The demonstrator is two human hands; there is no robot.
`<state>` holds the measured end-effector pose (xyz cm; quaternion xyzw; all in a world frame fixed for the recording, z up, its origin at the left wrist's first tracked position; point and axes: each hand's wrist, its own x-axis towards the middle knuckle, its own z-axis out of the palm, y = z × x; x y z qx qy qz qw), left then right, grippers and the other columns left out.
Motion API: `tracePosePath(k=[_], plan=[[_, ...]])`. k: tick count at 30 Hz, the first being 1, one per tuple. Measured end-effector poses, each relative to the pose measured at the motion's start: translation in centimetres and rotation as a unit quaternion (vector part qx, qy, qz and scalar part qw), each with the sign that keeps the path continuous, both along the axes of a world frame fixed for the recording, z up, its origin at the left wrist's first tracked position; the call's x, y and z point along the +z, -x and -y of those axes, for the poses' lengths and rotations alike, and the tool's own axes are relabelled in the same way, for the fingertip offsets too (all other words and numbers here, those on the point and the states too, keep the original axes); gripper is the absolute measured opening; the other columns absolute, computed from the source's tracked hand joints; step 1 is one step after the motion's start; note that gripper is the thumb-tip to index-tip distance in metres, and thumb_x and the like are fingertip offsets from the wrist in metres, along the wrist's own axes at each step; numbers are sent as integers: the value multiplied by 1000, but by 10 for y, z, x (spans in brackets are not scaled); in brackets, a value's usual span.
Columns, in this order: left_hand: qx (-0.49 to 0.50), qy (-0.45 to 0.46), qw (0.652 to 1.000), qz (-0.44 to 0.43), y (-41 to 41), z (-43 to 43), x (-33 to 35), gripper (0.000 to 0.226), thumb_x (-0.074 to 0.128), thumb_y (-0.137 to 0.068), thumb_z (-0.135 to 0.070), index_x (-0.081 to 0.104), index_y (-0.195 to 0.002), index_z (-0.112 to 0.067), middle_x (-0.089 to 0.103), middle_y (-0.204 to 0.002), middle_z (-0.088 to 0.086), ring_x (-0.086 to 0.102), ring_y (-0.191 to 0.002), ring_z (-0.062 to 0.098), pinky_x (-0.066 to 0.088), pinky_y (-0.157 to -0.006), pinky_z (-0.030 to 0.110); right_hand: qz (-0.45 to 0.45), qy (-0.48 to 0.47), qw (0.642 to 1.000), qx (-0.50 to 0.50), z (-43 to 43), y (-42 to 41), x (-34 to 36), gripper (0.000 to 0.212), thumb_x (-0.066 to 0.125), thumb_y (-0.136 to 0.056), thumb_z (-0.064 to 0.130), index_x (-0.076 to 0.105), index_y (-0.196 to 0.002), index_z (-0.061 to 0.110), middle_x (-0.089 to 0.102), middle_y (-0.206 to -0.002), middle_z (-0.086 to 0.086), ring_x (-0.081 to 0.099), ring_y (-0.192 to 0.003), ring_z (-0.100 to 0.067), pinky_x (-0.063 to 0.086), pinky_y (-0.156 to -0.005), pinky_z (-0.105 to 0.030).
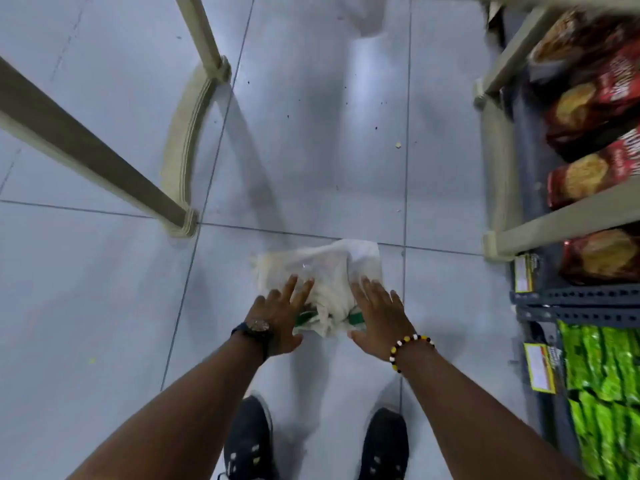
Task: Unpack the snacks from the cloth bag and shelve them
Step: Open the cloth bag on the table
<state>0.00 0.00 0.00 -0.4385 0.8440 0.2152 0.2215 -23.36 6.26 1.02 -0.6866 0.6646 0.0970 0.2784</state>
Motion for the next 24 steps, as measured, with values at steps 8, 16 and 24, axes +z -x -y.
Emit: tracePosePath(k=[8, 16, 24], plan=[[43, -3, 999, -4, 25, 9, -60, 70, 53, -96, -37, 17, -155, -28, 29, -153, 12, 54, -115, 40, 54, -85, 47, -39, 30, 999, -3, 5, -25, -89, 105, 90, -55, 31, 38, -146, 27, 38, -153, -16, 63, -100, -31, 59, -67, -43], [117, -30, 992, -45, 24, 21, -14, 27, 47, -95, -18, 61, -118, -19, 61, -113, 8, 65, -97, 35, 50, -78, 39, 171, 73, 977, -105, 41, -17, -32, 37, 45, -83, 11, 69, -112, 7, 65, -115, -16, 63, -108, -31, 47, -92, -31], [209, -40, 967, -142, 29, 0, 134, 33, 48, -89, -14, 69, -113, -25, 69, -109, 3, 65, -100, 28, 49, -82, 32, 213, 62, 965, -139, 38, -2, 115, 35, 65, -77, -1, 74, -108, 12, 66, -109, -12, 63, -104, -29, 53, -92, -38]])
